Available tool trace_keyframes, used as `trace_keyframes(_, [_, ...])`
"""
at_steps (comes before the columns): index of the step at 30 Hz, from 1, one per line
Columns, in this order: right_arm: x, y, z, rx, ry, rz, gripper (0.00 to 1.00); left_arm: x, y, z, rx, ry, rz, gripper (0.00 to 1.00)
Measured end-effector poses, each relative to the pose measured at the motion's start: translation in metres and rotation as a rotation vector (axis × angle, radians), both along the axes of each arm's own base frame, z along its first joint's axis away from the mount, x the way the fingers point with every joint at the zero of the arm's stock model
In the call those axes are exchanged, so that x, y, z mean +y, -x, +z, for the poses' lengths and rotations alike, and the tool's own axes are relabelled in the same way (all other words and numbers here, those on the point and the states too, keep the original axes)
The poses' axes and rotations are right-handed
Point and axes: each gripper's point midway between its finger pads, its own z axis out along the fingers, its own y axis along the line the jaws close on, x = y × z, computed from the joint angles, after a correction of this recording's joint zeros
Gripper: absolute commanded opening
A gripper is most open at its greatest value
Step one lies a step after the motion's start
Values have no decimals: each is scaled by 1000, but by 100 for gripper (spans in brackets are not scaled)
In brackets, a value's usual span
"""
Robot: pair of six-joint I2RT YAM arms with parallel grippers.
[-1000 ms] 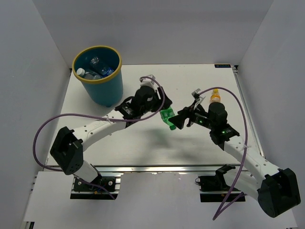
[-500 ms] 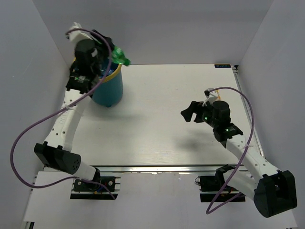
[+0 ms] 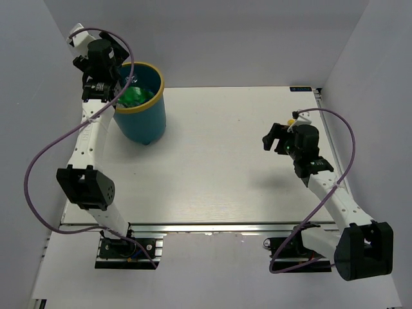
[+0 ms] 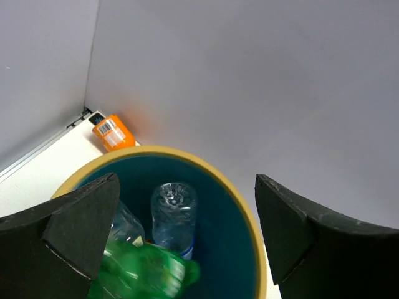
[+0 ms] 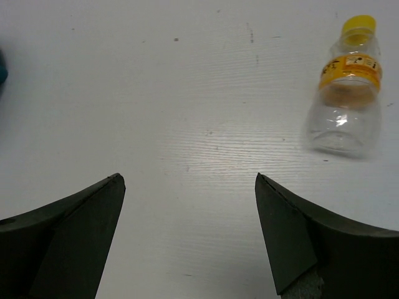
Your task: Put the plastic bottles in the bin
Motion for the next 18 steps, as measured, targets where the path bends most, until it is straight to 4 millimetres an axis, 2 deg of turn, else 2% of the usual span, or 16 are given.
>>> trace_keyframes(4, [-18,-5,-9,23,36,-58,89,-6,-11,-10,51,-22,-39,98])
trace_keyframes(7, [-33,-14,-14,42,61,-108,89,-13,-9,1,41,-23,-82,98])
trace_keyframes(12, [-66,-37,-23,92,83,-201,89,-40,6,14,15,-4,-240,98])
trace_keyframes(15, [-87,-51,-36,141,96,-258,89,-63,26,-1,25,16,-340,98])
trace_keyframes(18, [-105,-66,-52,193,123,-294,89,-94,48,-39,75,44,-431,98])
